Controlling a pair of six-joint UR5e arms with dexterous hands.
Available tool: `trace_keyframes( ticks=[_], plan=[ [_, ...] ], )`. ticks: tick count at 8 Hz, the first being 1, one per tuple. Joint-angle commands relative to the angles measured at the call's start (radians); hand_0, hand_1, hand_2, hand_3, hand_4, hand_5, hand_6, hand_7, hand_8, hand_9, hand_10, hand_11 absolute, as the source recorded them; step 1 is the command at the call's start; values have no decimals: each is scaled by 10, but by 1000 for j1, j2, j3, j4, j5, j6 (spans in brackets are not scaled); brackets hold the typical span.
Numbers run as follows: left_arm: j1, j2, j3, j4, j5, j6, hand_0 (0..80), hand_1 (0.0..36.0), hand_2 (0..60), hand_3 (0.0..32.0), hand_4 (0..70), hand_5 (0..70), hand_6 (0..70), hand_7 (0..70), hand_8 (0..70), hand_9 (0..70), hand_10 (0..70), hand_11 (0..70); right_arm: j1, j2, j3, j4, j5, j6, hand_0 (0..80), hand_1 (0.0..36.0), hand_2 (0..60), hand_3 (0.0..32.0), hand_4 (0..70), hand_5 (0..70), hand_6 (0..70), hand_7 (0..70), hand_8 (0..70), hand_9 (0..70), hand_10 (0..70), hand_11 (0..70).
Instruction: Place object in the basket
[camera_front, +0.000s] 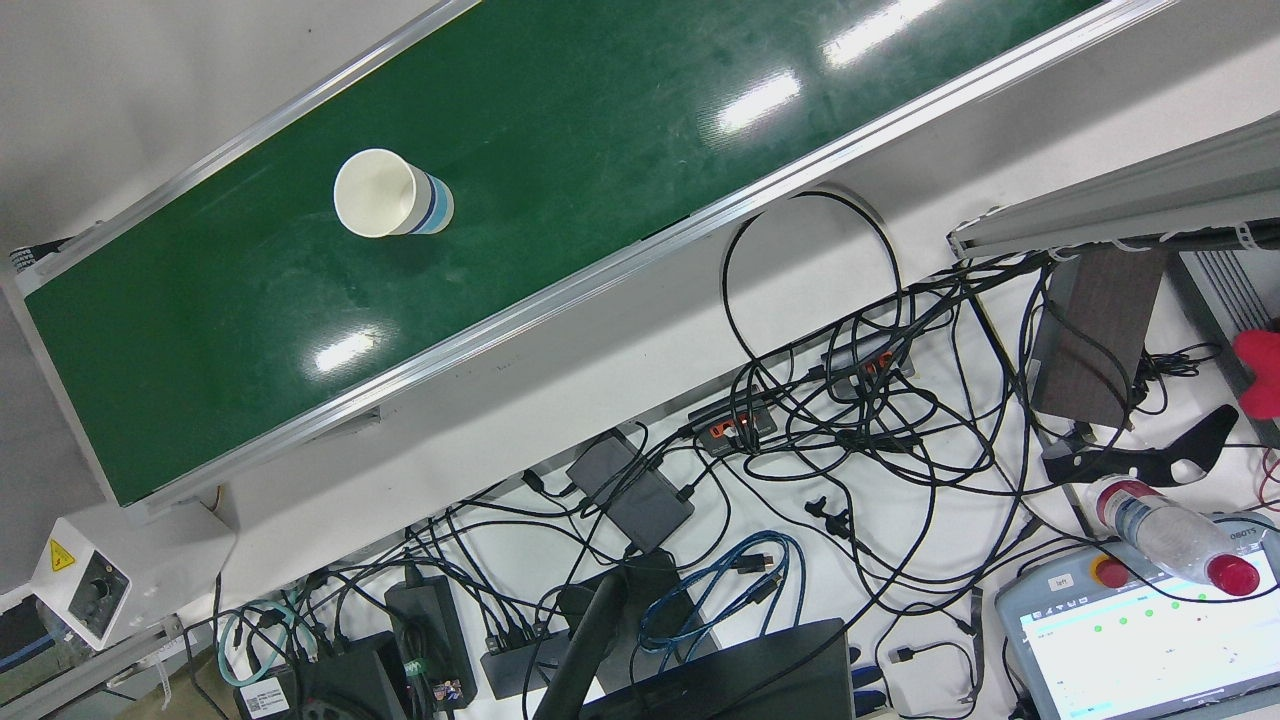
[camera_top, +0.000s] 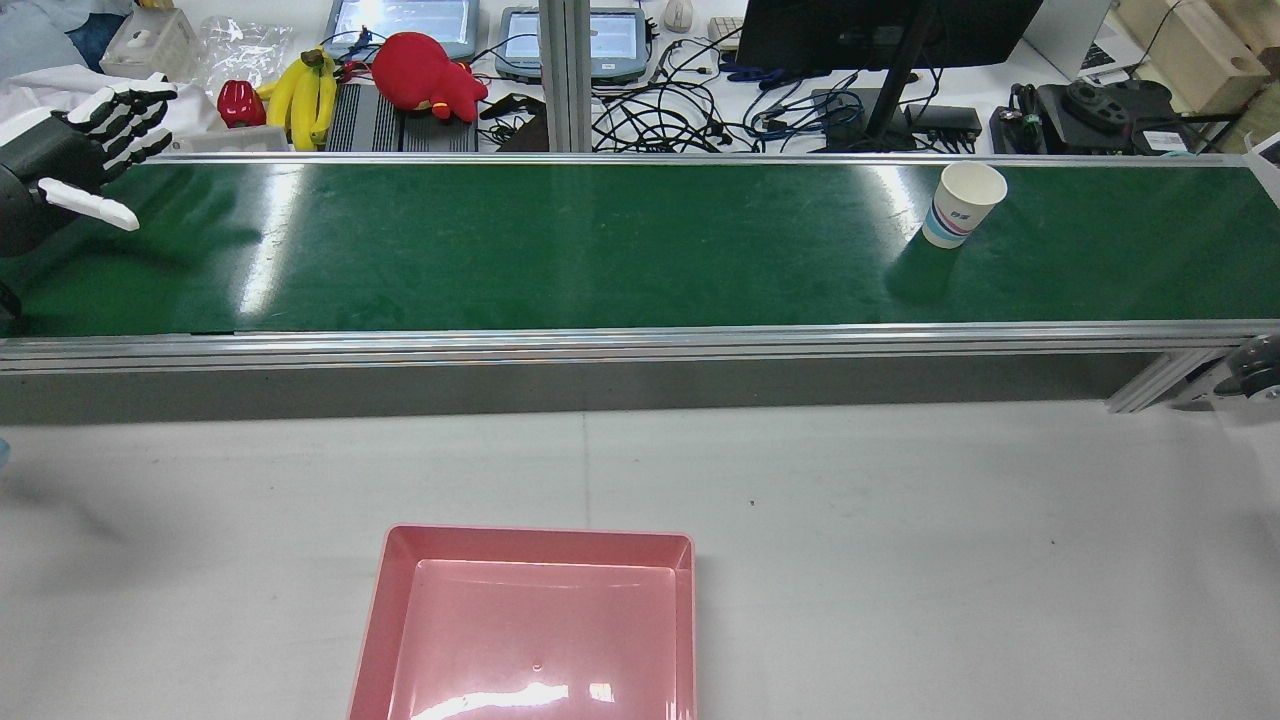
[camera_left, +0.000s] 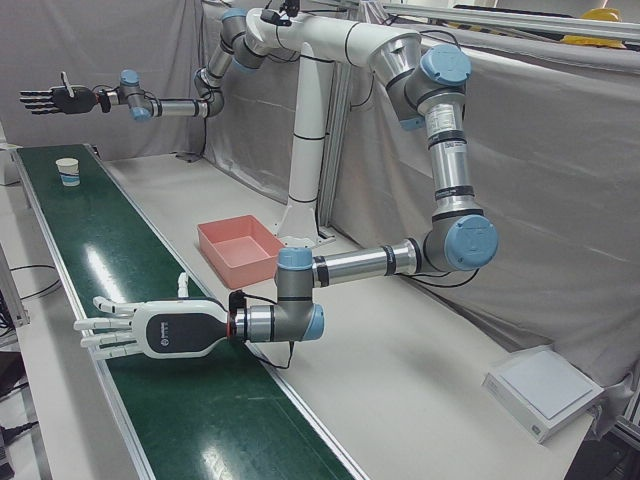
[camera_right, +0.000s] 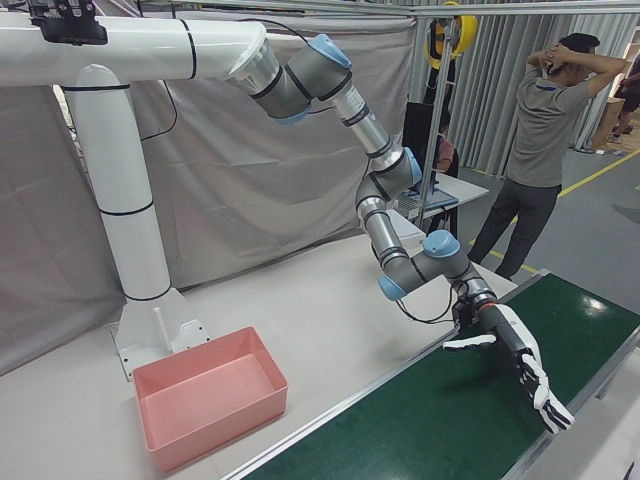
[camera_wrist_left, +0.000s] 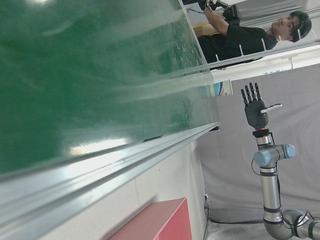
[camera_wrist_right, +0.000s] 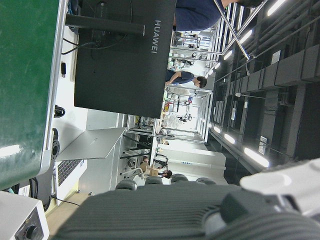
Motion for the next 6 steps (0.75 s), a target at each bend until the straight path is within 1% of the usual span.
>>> trace_keyframes(
  ticks=[1, 6],
  plan=[
    [-3, -2, -8, 6, 2, 20, 563, 134, 0, 72, 0, 292, 5, 0, 0, 0, 22, 54, 0, 0, 0, 1, 0, -1, 0, 0, 0, 0, 0, 0, 0, 0, 0, 0, 0, 0],
    [2, -1, -8, 14, 7, 39, 571, 137, 0, 68, 0, 290, 7, 0, 0, 0, 22, 54, 0, 0, 0, 1, 0, 1, 0, 0, 0, 0, 0, 0, 0, 0, 0, 0, 0, 0]
  ],
)
